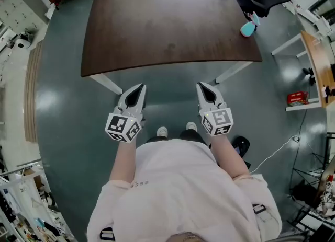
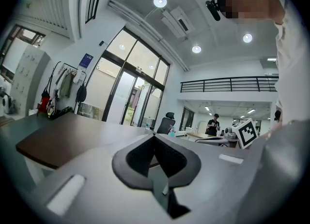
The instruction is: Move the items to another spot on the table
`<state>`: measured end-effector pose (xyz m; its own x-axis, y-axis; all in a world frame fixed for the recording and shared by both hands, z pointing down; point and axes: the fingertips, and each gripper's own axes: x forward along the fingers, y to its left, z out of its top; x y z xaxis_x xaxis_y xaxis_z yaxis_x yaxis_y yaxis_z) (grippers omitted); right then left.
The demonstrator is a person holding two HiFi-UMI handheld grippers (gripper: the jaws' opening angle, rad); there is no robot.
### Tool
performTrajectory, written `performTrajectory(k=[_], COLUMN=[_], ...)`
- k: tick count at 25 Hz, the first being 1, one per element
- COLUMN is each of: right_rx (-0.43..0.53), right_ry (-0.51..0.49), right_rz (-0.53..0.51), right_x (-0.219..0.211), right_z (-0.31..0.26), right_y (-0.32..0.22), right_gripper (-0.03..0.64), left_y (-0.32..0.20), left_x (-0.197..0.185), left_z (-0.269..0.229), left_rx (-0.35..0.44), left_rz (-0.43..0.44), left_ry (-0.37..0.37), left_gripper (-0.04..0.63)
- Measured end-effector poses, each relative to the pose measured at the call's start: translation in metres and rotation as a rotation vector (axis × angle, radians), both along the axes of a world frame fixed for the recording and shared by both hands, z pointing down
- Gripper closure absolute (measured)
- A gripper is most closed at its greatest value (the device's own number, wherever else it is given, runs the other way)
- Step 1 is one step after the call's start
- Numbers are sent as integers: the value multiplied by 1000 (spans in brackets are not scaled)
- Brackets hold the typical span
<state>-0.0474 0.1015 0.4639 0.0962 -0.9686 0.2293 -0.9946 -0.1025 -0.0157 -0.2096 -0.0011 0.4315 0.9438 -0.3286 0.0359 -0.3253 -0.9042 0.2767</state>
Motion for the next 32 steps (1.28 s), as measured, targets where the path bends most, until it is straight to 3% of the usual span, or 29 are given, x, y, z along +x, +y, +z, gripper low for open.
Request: performTrajectory(k=[10, 17, 26, 32], right_rx=[-23, -34, -17, -6], right_ry=[-39, -62, -91, -88], right_rz=[84, 152, 194, 188], right_x=[15, 47, 152, 262], right_z=[11, 19, 22, 13], right_y=[-2, 6, 0, -4], right_gripper=[626, 626, 626, 626], left_y=[-15, -26, -35, -37], left_x=[9, 46, 156, 261], left_z=[10, 16, 18, 14], left_rx=[-23, -29, -21, -37], left_rz=[39, 79, 128, 123], left_ry=[-3, -12, -34, -40], left_gripper=[588, 588, 588, 588])
